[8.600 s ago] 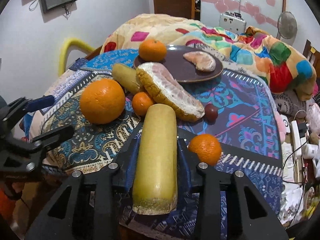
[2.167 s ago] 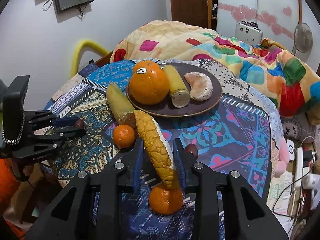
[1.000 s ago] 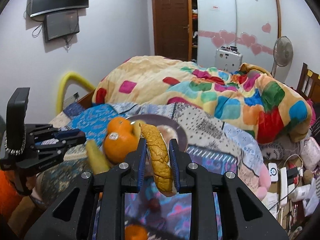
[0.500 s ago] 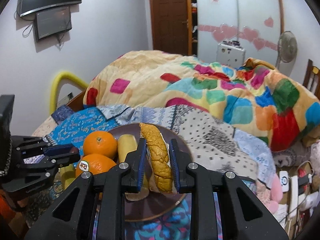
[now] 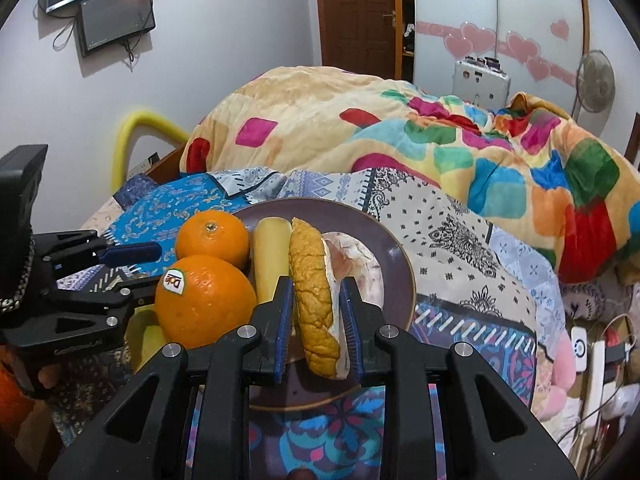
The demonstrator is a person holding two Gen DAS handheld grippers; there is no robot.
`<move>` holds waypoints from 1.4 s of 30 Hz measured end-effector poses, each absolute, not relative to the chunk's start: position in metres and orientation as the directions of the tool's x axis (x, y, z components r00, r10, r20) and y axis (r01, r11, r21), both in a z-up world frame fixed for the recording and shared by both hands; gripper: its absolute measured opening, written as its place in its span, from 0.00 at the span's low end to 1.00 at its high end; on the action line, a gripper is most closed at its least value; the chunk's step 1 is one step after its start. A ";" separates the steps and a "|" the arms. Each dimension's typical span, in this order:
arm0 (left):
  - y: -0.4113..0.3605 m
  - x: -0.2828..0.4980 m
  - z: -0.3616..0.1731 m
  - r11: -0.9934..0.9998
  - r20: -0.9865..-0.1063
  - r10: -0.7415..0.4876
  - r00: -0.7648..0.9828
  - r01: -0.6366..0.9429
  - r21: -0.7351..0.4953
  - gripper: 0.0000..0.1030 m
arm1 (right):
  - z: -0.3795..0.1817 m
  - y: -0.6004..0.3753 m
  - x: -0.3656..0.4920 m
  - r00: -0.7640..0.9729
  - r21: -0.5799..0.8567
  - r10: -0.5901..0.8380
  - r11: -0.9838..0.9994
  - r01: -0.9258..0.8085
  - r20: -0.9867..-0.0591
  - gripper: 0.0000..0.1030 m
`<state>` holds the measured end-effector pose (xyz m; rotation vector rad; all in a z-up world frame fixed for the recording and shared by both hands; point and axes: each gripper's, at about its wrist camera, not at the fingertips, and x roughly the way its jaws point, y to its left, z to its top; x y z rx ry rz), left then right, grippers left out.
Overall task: Organize fruits
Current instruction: 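Lower the bread roll onto the plate with the right gripper while the left releases the plum there, then grasp the long pale-green wrapped item with the left gripper while the right grasps an orange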
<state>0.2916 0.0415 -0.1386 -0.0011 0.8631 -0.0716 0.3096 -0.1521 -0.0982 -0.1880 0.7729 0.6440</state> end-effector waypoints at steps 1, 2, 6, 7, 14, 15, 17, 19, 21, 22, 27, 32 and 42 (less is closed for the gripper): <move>0.043 0.290 -0.137 0.998 -0.758 -0.066 0.649 0.060 -0.036 0.49 | -0.097 -0.154 0.308 0.534 0.077 0.474 0.794 -0.603 -0.700 0.23; 0.044 0.288 -0.136 0.998 -0.757 -0.067 0.650 0.055 -0.040 0.52 | -0.096 -0.155 0.307 0.532 0.082 0.478 0.793 -0.604 -0.699 0.24; 0.046 0.273 -0.124 0.997 -0.739 -0.075 0.670 0.050 -0.056 0.66 | -0.087 -0.161 0.295 0.545 0.090 0.482 0.800 -0.594 -0.686 0.39; 0.045 0.267 -0.119 0.997 -0.729 -0.078 0.680 0.050 -0.060 0.68 | -0.084 -0.164 0.292 0.550 0.093 0.485 0.801 -0.592 -0.680 0.41; 0.027 0.234 -0.096 0.997 -0.685 -0.070 0.725 0.063 -0.035 0.96 | -0.065 -0.185 0.258 0.580 0.109 0.503 0.807 -0.580 -0.640 0.47; 0.024 0.231 -0.096 0.997 -0.686 -0.070 0.724 0.064 -0.034 0.97 | -0.063 -0.189 0.253 0.585 0.112 0.506 0.809 -0.578 -0.634 0.49; 0.016 0.228 -0.100 0.997 -0.695 -0.077 0.715 0.072 -0.036 0.98 | -0.061 -0.195 0.243 0.597 0.105 0.504 0.811 -0.575 -0.624 0.51; 0.009 0.230 -0.108 0.997 -0.715 -0.076 0.695 0.075 -0.032 0.98 | -0.061 -0.200 0.233 0.606 0.097 0.502 0.813 -0.574 -0.618 0.53; 0.003 0.233 -0.117 0.997 -0.734 -0.070 0.675 0.075 -0.026 0.98 | -0.063 -0.204 0.225 0.604 0.098 0.503 0.812 -0.576 -0.619 0.54; -0.001 0.235 -0.122 0.997 -0.745 -0.068 0.664 0.075 -0.024 0.98 | -0.065 -0.206 0.222 0.602 0.096 0.502 0.811 -0.578 -0.621 0.54; -0.009 0.246 -0.144 0.997 -0.782 -0.061 0.620 0.076 -0.018 0.97 | -0.075 -0.211 0.213 0.597 0.082 0.492 0.810 -0.580 -0.633 0.55; 0.004 0.244 -0.151 0.996 -0.790 -0.084 0.607 0.062 -0.058 0.79 | -0.087 -0.217 0.209 0.584 0.080 0.484 0.810 -0.581 -0.651 0.55; 0.048 0.209 -0.148 1.000 -0.799 -0.007 0.601 -0.002 -0.011 0.63 | -0.098 -0.227 0.205 0.576 0.111 0.480 0.822 -0.559 -0.662 0.55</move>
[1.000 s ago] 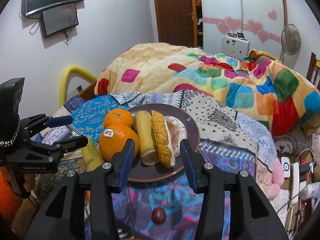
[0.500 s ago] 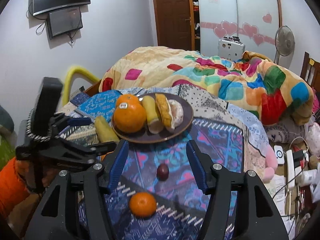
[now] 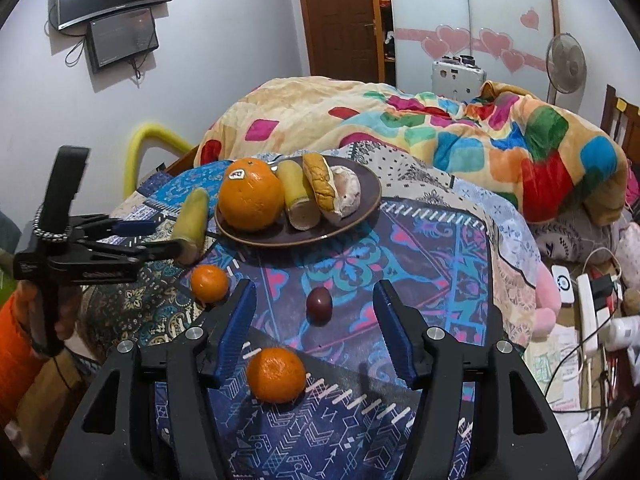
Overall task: Organize fruits
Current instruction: 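Grasp the long pale-green wrapped item with the left gripper while the right grasps an orange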
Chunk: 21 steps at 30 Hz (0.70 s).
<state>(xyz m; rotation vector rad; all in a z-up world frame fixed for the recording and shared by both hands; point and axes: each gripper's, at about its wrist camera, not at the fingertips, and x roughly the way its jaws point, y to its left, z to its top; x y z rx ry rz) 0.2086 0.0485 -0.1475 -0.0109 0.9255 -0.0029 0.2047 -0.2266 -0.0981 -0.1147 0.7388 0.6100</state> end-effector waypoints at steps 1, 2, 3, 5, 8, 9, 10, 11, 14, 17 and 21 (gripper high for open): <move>0.053 0.206 -0.149 1.000 -0.803 0.006 0.596 -0.013 -0.002 0.62 | -0.099 -0.227 0.204 0.576 0.111 0.478 0.823 -0.557 -0.663 0.55; 0.057 0.203 -0.150 1.000 -0.810 0.014 0.587 -0.022 0.001 0.61 | -0.099 -0.227 0.202 0.578 0.110 0.475 0.826 -0.553 -0.663 0.55; 0.060 0.201 -0.151 1.000 -0.815 0.016 0.580 -0.028 -0.001 0.60 | -0.100 -0.228 0.201 0.581 0.108 0.471 0.829 -0.549 -0.663 0.55; 0.063 0.198 -0.150 0.999 -0.817 0.008 0.577 -0.032 -0.013 0.60 | -0.100 -0.228 0.199 0.584 0.108 0.468 0.832 -0.545 -0.663 0.56; 0.062 0.193 -0.143 0.999 -0.805 -0.023 0.593 -0.025 -0.047 0.61 | -0.100 -0.228 0.192 0.584 0.111 0.469 0.833 -0.543 -0.662 0.55; 0.060 0.192 -0.139 0.998 -0.798 -0.036 0.602 -0.019 -0.059 0.62 | -0.099 -0.228 0.189 0.589 0.104 0.466 0.833 -0.543 -0.660 0.55; 0.058 0.191 -0.137 0.998 -0.793 -0.039 0.608 -0.019 -0.063 0.68 | -0.099 -0.228 0.186 0.594 0.097 0.463 0.834 -0.543 -0.658 0.55; 0.056 0.192 -0.136 0.998 -0.787 -0.035 0.615 -0.023 -0.063 0.74 | -0.099 -0.227 0.182 0.599 0.088 0.459 0.835 -0.544 -0.656 0.56; 0.051 0.201 -0.136 0.998 -0.781 -0.005 0.625 -0.047 -0.043 0.79 | -0.101 -0.226 0.177 0.600 0.080 0.457 0.833 -0.547 -0.657 0.56; 0.050 0.216 -0.146 0.997 -0.800 0.000 0.600 -0.067 -0.050 0.76 | -0.107 -0.225 0.173 0.589 0.090 0.461 0.831 -0.549 -0.664 0.56; 0.051 0.227 -0.158 0.994 -0.824 -0.030 0.565 -0.071 -0.085 0.51 | -0.120 -0.225 0.172 0.557 0.119 0.466 0.829 -0.547 -0.687 0.56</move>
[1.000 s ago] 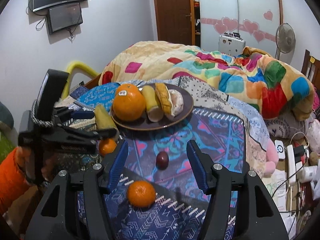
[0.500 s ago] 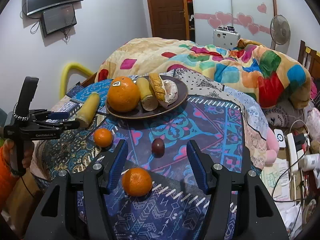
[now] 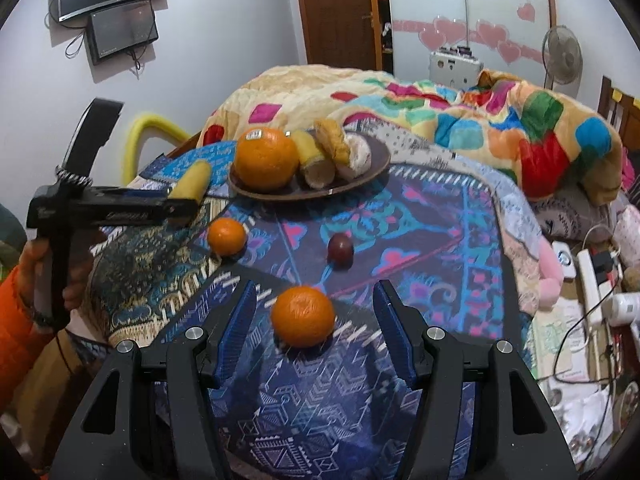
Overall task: Organize fruits
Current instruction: 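Grasp the long pale-green wrapped item with the left gripper while the right grasps an orange, then carry the green item with the left gripper while the right carries the orange toward the plate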
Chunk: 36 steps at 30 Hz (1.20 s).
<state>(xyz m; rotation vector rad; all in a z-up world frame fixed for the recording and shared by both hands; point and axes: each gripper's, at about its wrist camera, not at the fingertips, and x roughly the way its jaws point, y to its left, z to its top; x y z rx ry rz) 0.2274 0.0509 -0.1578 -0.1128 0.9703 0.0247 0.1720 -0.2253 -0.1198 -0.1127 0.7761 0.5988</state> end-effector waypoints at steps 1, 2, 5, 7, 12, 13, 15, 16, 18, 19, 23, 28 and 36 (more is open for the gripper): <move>0.051 0.227 -0.160 0.992 -0.826 -0.046 0.561 -0.072 -0.104 0.49 | -0.123 -0.225 0.172 0.550 0.125 0.466 0.829 -0.545 -0.693 0.56; 0.052 0.226 -0.160 0.991 -0.824 -0.048 0.565 -0.075 -0.109 0.47 | -0.126 -0.225 0.172 0.544 0.130 0.467 0.829 -0.545 -0.698 0.56; 0.051 0.218 -0.159 0.993 -0.819 -0.041 0.572 -0.067 -0.096 0.42 | -0.134 -0.222 0.172 0.525 0.133 0.460 0.828 -0.545 -0.716 0.56; 0.053 0.209 -0.159 0.995 -0.818 -0.039 0.573 -0.056 -0.087 0.39 | -0.138 -0.221 0.173 0.518 0.133 0.458 0.828 -0.545 -0.722 0.55; 0.059 0.180 -0.157 0.996 -0.815 -0.056 0.576 -0.023 -0.085 0.35 | -0.141 -0.221 0.179 0.506 0.161 0.467 0.829 -0.535 -0.725 0.45; 0.059 0.175 -0.157 0.996 -0.815 -0.058 0.576 -0.018 -0.083 0.35 | -0.141 -0.222 0.179 0.502 0.170 0.474 0.827 -0.537 -0.723 0.39; 0.059 0.165 -0.156 0.997 -0.815 -0.059 0.577 -0.006 -0.076 0.35 | -0.141 -0.221 0.181 0.483 0.201 0.500 0.815 -0.543 -0.719 0.34; 0.059 0.160 -0.156 0.997 -0.815 -0.059 0.576 0.000 -0.072 0.35 | -0.140 -0.219 0.180 0.488 0.197 0.496 0.818 -0.541 -0.718 0.33; 0.059 0.153 -0.155 0.998 -0.816 -0.062 0.574 0.009 -0.069 0.35 | -0.140 -0.218 0.179 0.498 0.185 0.489 0.821 -0.540 -0.717 0.33; 0.059 0.149 -0.155 0.997 -0.817 -0.066 0.573 0.014 -0.071 0.35 | -0.139 -0.217 0.179 0.500 0.182 0.488 0.822 -0.540 -0.715 0.33; 0.061 0.145 -0.154 0.997 -0.826 -0.072 0.559 0.028 -0.068 0.36 | -0.135 -0.217 0.178 0.514 0.171 0.487 0.822 -0.543 -0.706 0.33; 0.063 0.159 -0.151 0.997 -0.839 -0.075 0.538 0.030 -0.070 0.39 | -0.125 -0.218 0.181 0.543 0.146 0.480 0.826 -0.544 -0.689 0.33; 0.062 0.197 -0.157 0.998 -0.854 -0.065 0.516 0.037 -0.054 0.39 | -0.119 -0.219 0.196 0.568 0.122 0.466 0.834 -0.538 -0.678 0.33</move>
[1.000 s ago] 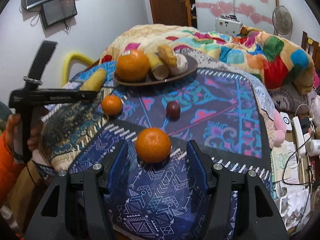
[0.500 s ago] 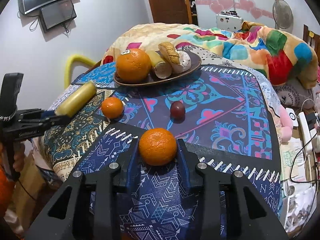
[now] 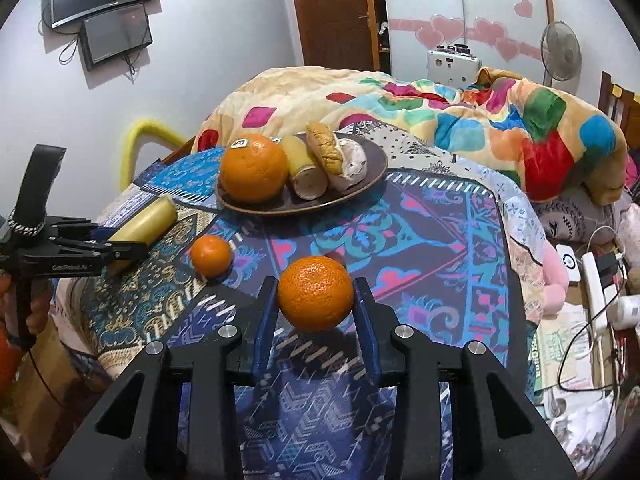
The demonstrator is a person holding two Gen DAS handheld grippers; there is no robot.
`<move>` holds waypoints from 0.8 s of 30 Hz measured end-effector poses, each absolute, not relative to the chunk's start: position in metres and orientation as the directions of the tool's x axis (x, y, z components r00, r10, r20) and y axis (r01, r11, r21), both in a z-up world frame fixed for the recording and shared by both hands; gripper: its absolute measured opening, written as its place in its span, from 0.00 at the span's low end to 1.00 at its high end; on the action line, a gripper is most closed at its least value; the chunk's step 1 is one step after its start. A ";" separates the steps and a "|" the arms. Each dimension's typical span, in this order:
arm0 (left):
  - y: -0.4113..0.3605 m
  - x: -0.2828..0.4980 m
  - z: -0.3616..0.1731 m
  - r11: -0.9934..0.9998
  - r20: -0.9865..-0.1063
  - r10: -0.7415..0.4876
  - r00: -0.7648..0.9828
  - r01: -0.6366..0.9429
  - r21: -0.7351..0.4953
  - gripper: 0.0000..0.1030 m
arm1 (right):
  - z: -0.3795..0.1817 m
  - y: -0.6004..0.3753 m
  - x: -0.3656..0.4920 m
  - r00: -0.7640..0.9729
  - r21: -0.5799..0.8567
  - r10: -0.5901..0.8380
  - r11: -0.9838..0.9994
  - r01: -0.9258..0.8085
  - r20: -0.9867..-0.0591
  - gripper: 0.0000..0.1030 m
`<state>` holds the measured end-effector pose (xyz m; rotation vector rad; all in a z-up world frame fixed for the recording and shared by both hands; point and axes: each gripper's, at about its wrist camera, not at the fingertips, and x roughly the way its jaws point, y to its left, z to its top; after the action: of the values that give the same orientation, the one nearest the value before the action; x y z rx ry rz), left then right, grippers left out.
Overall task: Organize fruits
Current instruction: 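Carry the green item with the left gripper while the right carries the orange toward the plate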
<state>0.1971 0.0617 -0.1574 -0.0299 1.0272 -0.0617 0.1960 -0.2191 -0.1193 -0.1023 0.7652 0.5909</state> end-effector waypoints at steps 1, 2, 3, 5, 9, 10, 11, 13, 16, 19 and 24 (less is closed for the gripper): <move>0.062 0.202 -0.158 0.998 -0.855 -0.064 0.515 0.038 -0.052 0.39 | -0.120 -0.219 0.199 0.570 0.118 0.463 0.834 -0.538 -0.679 0.33; 0.061 0.206 -0.159 0.998 -0.856 -0.063 0.514 0.039 -0.051 0.39 | -0.120 -0.218 0.201 0.571 0.115 0.462 0.835 -0.538 -0.679 0.33; 0.061 0.209 -0.160 0.998 -0.856 -0.062 0.513 0.039 -0.049 0.39 | -0.120 -0.218 0.202 0.572 0.113 0.461 0.835 -0.539 -0.679 0.33; 0.061 0.215 -0.161 0.998 -0.854 -0.064 0.517 0.041 -0.050 0.38 | -0.121 -0.218 0.206 0.573 0.111 0.461 0.834 -0.540 -0.678 0.33; 0.060 0.218 -0.160 0.998 -0.849 -0.066 0.524 0.048 -0.048 0.37 | -0.121 -0.214 0.210 0.580 0.099 0.456 0.835 -0.542 -0.675 0.33; 0.059 0.218 -0.159 0.998 -0.848 -0.064 0.526 0.048 -0.045 0.37 | -0.121 -0.214 0.211 0.582 0.097 0.456 0.835 -0.542 -0.673 0.33; 0.059 0.218 -0.158 0.998 -0.846 -0.064 0.529 0.048 -0.046 0.37 | -0.121 -0.214 0.212 0.583 0.097 0.457 0.834 -0.542 -0.672 0.33; 0.058 0.217 -0.154 0.997 -0.842 -0.072 0.534 0.051 -0.054 0.37 | -0.119 -0.214 0.214 0.585 0.101 0.461 0.834 -0.542 -0.667 0.33; 0.054 0.215 -0.143 0.996 -0.829 -0.083 0.553 0.060 -0.060 0.37 | -0.116 -0.214 0.215 0.593 0.101 0.463 0.836 -0.540 -0.659 0.33; 0.046 0.212 -0.128 0.995 -0.808 -0.092 0.582 0.078 -0.057 0.37 | -0.111 -0.215 0.214 0.602 0.101 0.466 0.837 -0.538 -0.648 0.33; 0.031 0.214 -0.103 0.992 -0.770 -0.120 0.626 0.103 -0.071 0.37 | -0.100 -0.215 0.215 0.623 0.094 0.468 0.839 -0.536 -0.627 0.33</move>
<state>0.2139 0.0306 -0.1033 -0.0203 0.8849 -0.1283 0.2154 -0.2153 -0.1000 -0.1054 0.6895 0.5774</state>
